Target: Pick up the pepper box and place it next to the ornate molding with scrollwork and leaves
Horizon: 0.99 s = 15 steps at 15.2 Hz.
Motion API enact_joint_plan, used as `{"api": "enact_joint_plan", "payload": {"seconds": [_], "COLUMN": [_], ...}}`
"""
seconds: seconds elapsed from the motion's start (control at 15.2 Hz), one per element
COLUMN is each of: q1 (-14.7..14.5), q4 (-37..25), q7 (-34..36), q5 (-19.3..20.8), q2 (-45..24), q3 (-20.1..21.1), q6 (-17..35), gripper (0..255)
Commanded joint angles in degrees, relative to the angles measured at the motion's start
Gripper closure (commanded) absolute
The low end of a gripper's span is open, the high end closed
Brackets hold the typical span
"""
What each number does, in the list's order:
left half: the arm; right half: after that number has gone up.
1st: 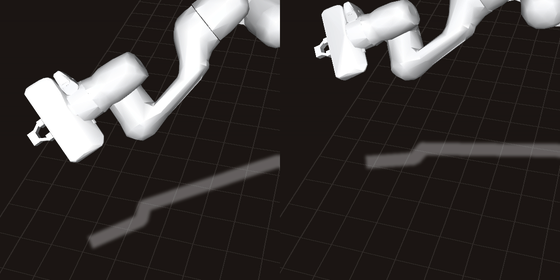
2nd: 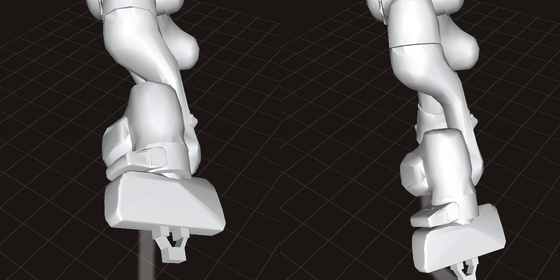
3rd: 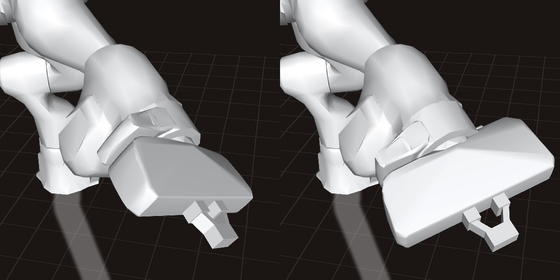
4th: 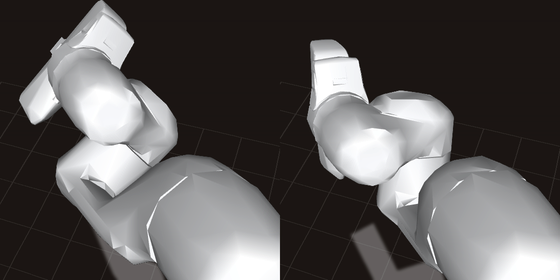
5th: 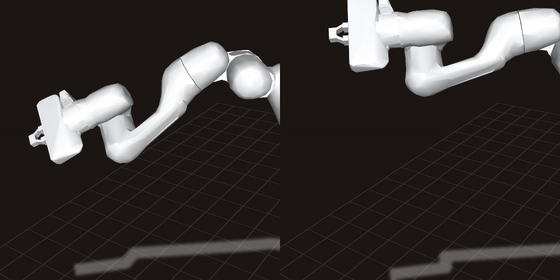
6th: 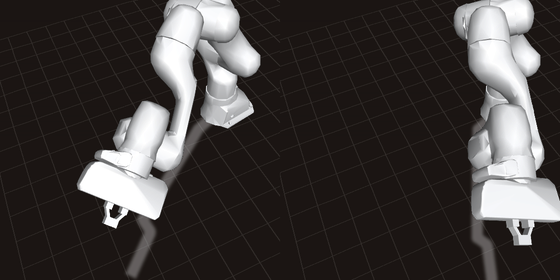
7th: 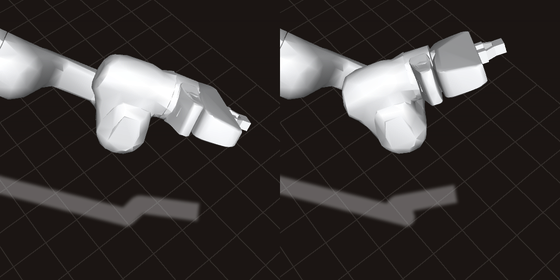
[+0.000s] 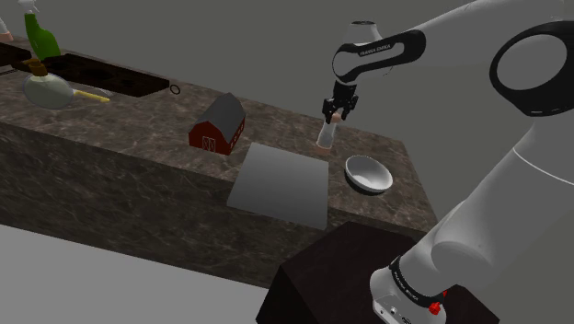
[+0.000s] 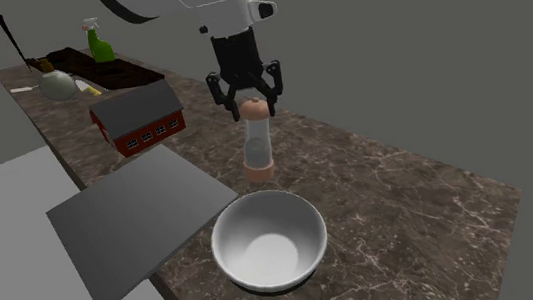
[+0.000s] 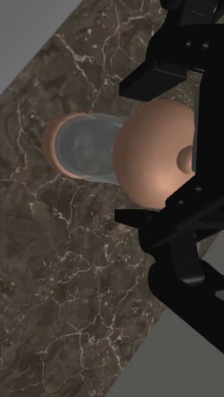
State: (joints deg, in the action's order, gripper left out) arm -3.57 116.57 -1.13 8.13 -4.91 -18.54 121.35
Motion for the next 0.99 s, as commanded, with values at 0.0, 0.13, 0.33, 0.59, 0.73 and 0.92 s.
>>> {"api": "enact_joint_plan", "payload": {"seconds": [0.0, 0.13, 0.33, 0.59, 0.73, 0.92], "q1": [0.0, 0.0, 0.0, -0.2, -0.5, -0.6], "q4": [0.0, 0.0, 0.0, -1.1, -3.5, -4.5], "q7": [0.0, 0.0, 0.0, 0.1, 0.3, 0.3], "q5": [0.0, 0.0, 0.0, 0.1, 0.3, 0.4], "q2": [0.0, 0.0, 0.0, 0.8, 2.1, 2.5], "q3": [0.0, 0.0, 0.0, 0.1, 0.3, 0.4], "q6": [0.0, 0.0, 0.0, -1.8, -5.5, -7.0], "gripper": [255, 255, 0, 0, 0, 0]}}
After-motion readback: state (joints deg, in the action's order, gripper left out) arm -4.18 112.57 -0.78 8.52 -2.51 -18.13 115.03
